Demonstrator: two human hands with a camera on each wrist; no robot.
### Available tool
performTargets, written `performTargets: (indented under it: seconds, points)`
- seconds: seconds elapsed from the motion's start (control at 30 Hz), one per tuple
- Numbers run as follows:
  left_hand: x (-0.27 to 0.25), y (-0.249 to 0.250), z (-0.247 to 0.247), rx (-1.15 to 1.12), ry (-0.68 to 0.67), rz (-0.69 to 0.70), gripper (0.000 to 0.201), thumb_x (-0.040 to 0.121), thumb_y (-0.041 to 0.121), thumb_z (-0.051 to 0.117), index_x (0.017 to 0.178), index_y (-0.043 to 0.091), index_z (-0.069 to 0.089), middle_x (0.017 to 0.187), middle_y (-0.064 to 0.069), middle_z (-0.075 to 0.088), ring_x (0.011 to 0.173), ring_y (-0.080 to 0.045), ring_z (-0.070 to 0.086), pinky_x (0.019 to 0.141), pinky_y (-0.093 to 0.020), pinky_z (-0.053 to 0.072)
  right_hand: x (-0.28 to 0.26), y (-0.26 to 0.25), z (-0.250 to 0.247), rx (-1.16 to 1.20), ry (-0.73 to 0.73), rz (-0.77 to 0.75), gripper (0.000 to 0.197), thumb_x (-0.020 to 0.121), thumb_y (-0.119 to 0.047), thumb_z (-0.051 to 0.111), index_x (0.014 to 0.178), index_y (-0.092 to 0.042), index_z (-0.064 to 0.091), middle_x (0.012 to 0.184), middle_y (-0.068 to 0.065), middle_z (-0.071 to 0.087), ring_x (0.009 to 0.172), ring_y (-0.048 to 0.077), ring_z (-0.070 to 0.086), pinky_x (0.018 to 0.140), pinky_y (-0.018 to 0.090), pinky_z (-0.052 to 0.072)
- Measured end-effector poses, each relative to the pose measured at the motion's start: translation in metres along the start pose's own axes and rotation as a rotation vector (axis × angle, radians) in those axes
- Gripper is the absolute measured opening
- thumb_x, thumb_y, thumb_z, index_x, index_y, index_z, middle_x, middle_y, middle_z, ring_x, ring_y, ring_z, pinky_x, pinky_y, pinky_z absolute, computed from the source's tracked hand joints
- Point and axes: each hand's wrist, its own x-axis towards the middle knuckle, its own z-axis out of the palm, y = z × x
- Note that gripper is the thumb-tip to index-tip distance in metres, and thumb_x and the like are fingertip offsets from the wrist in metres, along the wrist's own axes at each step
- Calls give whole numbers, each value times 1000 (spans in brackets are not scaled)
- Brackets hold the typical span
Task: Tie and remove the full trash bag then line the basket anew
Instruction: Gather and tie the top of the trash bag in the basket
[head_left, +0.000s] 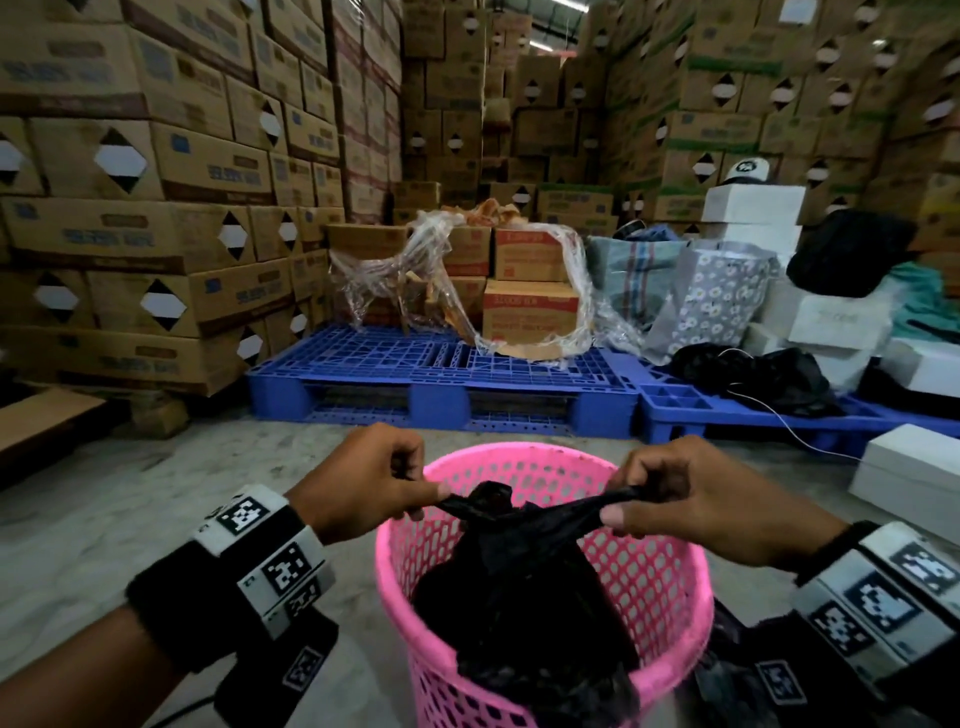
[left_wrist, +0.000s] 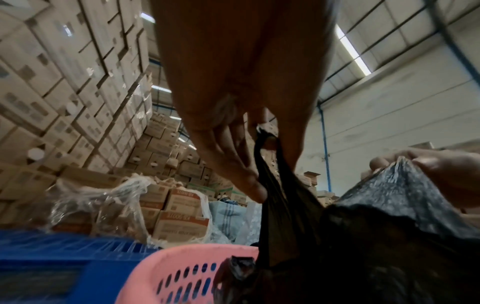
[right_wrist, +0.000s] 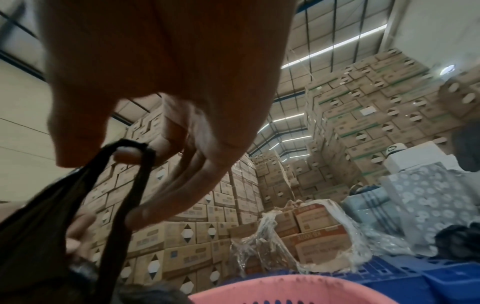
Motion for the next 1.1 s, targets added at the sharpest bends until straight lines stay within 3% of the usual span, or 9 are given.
performTargets:
  seconds: [0.1,0.27,0.33,0.4,0.5,0.6,0.73,0.93,1.1]
  points:
    - [-7,-8,-2,-23,16,-50,30,73,7,74,62,4,47,60,-28,67,53,-25,70,45,-31,51,2,7,0,85,72,30,32,67,-31,76,59,-2,66,63,21,71,58,26,68,56,27,54]
    - [-9,-11,-11,106,-119,-50,12,78,15,71,82,9,60,51,-11,64,39,-8,57,39,-16,40,6,8,-1,224,203,111,25,70,-4,72,62,16,59,63,30,68,55,30,69,52,27,57]
    - [-7,-10,-14,334,-205,-39,16,83,24,65,70,15,67,46,4,57,38,-1,51,41,-9,35,7,6,-2,220,273,112,17,73,4,70,67,17,60,63,29,69,56,32,69,54,32,60]
    - [-4,-6,-12,384,-170,-68,31,86,28,60,56,20,62,46,8,53,39,-2,48,41,-10,32,9,2,1,199,355,87,14,75,10,67,66,17,58,62,29,68,55,33,69,55,36,60]
    - [4,5,6,-89,-32,-192,35,92,20,51,59,14,60,41,8,44,36,-5,40,39,-16,31,14,-11,14,144,405,-13,16,73,14,64,61,10,56,61,32,66,49,27,66,53,38,57]
    - [10,26,33,-481,-20,-179,30,93,17,49,72,0,63,45,5,45,42,-11,41,42,-20,32,20,-26,29,114,347,-115,20,71,10,66,59,-2,56,66,31,64,54,23,60,54,46,51]
    - [9,44,57,-546,-69,-61,30,93,20,48,67,15,62,50,6,48,44,-6,42,42,-15,31,30,-32,32,164,305,-135,17,74,5,69,78,-4,55,73,26,64,62,23,59,60,41,48]
    - [4,40,64,-628,-46,33,40,92,16,48,53,14,54,47,6,48,40,-7,41,43,-12,32,42,-20,32,209,304,-99,17,76,-2,72,84,-2,56,67,2,60,61,15,55,60,26,45]
    - [2,36,64,-565,-12,93,30,86,18,59,60,5,62,45,4,48,41,-10,41,44,-14,33,49,-13,38,199,308,-83,16,77,-5,72,85,-3,57,73,16,63,70,29,62,69,41,48]
